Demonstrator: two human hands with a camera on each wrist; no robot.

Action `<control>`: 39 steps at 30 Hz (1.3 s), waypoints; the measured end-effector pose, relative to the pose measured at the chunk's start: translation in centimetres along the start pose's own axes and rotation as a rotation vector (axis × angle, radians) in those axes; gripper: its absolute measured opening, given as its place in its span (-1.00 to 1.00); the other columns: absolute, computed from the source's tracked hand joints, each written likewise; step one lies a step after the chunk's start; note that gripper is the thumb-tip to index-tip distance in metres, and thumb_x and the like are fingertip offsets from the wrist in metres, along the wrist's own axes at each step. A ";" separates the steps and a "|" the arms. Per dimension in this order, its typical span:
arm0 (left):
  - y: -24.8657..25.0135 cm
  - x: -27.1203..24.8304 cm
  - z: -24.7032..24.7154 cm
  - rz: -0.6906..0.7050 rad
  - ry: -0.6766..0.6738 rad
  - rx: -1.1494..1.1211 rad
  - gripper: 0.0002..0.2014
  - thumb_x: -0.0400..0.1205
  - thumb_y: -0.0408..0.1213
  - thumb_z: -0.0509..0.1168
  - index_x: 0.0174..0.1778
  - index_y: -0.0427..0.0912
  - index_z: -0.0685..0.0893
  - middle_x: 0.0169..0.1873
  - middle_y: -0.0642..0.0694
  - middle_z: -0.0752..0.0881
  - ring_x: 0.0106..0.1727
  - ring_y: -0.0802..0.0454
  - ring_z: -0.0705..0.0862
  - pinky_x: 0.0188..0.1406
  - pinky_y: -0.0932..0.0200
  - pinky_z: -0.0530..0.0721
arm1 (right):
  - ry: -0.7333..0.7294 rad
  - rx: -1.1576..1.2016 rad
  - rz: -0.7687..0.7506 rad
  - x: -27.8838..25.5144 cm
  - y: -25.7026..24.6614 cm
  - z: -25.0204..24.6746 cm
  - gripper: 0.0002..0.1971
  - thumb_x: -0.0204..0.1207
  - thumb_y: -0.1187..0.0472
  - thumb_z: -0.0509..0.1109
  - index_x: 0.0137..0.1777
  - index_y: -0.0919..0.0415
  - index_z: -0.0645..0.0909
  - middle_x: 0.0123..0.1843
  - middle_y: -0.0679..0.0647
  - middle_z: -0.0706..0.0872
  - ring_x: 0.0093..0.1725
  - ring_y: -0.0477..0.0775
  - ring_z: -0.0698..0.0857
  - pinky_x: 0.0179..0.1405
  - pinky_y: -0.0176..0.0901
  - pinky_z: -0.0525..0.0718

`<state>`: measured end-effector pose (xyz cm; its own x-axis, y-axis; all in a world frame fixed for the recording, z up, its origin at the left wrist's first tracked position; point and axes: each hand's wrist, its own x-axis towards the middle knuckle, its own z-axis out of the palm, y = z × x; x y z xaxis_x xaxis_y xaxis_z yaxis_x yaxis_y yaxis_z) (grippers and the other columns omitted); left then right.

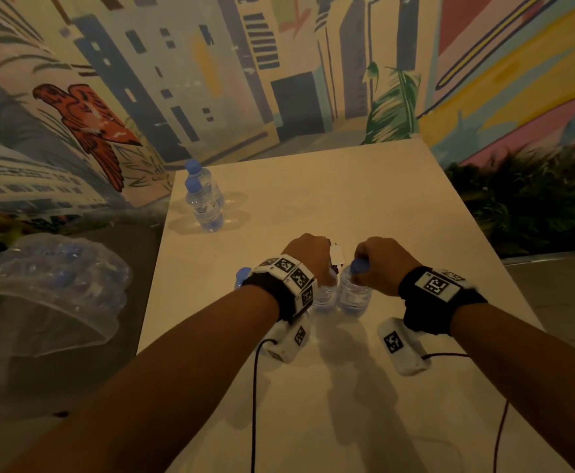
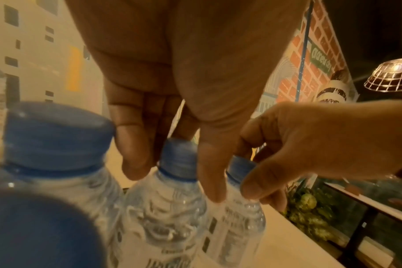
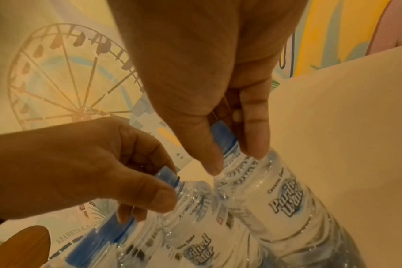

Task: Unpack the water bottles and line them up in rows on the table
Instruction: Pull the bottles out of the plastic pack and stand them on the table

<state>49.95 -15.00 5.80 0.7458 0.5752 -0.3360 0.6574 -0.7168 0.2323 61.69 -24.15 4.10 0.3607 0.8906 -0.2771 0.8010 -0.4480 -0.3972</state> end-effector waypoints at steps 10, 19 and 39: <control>-1.6 -0.7 -1.2 0.140 -0.015 -0.007 -0.39 0.34 -0.14 0.56 0.33 -0.10 0.61 0.22 -0.08 0.71 0.21 -0.07 0.67 0.13 0.14 0.60 | -0.029 -0.138 -0.107 -0.5 0.4 0.5 -0.60 0.43 0.25 0.42 0.29 0.18 0.56 0.19 0.22 0.62 0.18 0.29 0.63 0.07 -0.03 0.58; 0.0 -1.2 0.5 0.130 -0.026 0.189 -0.74 0.59 -0.29 0.24 0.15 -0.19 0.71 0.05 -0.24 0.72 0.11 -0.25 0.68 -0.08 0.03 0.61 | -0.003 -0.216 -0.133 0.0 0.2 0.7 -0.80 0.53 0.28 0.31 0.13 0.23 0.62 0.07 0.28 0.74 0.06 0.29 0.68 -0.17 -0.12 0.48; 0.6 -1.2 0.8 0.098 0.050 0.222 -0.77 0.61 -0.36 0.25 0.14 -0.37 0.64 0.10 -0.32 0.69 0.15 -0.28 0.67 0.03 0.01 0.62 | 0.010 -0.161 -0.139 0.2 0.1 0.8 -0.80 0.49 0.36 0.29 0.08 0.28 0.64 0.04 0.28 0.75 0.04 0.31 0.67 -0.16 -0.11 0.47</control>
<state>49.38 -16.45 5.61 0.8131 0.5134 -0.2744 0.5460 -0.8361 0.0533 61.46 -24.11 3.31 0.2455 0.9440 -0.2205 0.9090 -0.3032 -0.2860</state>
